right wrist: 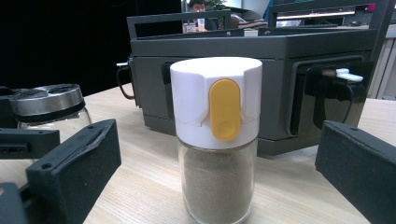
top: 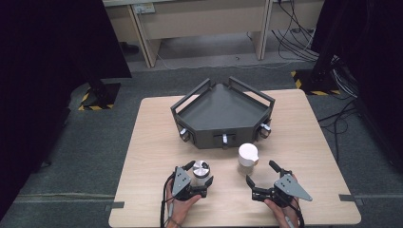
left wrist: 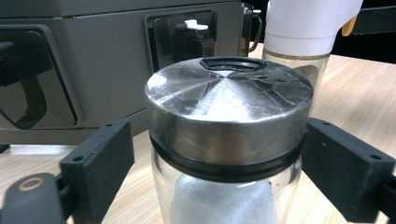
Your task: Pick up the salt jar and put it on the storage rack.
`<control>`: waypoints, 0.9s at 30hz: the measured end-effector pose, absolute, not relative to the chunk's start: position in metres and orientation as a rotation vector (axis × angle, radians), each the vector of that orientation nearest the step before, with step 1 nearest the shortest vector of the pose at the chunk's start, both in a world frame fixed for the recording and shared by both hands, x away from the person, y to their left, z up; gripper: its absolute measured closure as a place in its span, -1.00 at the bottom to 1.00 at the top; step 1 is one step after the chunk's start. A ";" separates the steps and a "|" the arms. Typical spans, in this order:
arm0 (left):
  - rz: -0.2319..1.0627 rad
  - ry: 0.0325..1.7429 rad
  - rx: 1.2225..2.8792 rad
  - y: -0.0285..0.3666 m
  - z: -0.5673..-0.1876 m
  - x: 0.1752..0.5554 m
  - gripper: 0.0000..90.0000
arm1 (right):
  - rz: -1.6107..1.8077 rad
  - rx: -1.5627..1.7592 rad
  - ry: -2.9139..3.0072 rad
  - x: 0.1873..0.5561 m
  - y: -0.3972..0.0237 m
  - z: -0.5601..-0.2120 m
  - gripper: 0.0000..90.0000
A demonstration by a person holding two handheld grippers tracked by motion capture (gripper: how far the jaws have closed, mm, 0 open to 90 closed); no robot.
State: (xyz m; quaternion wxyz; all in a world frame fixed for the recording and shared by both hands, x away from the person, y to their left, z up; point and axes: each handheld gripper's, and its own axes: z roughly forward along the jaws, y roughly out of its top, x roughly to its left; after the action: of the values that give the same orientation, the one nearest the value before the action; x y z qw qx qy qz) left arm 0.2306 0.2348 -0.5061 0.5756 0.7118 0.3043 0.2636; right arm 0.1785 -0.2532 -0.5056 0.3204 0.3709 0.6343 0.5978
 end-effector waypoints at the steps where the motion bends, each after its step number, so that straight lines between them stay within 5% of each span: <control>1: 0.617 0.715 1.669 0.234 -0.506 0.231 -0.69 | 1.571 0.975 1.667 0.178 -0.253 -0.506 -0.99; 9: 0.610 0.696 1.693 0.234 -0.503 0.234 -0.34 | 1.570 0.976 1.667 0.178 -0.253 -0.506 -0.99; 27: 0.604 0.704 1.665 0.237 -0.507 0.233 -0.33 | 1.572 0.974 1.666 0.178 -0.253 -0.505 -0.99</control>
State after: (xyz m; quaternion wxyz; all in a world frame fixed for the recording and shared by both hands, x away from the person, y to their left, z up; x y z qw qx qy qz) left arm 0.2332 0.2373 -0.5065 0.5794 0.7120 0.3010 0.2583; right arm 0.1781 -0.2531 -0.5053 0.3204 0.3707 0.6341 0.5982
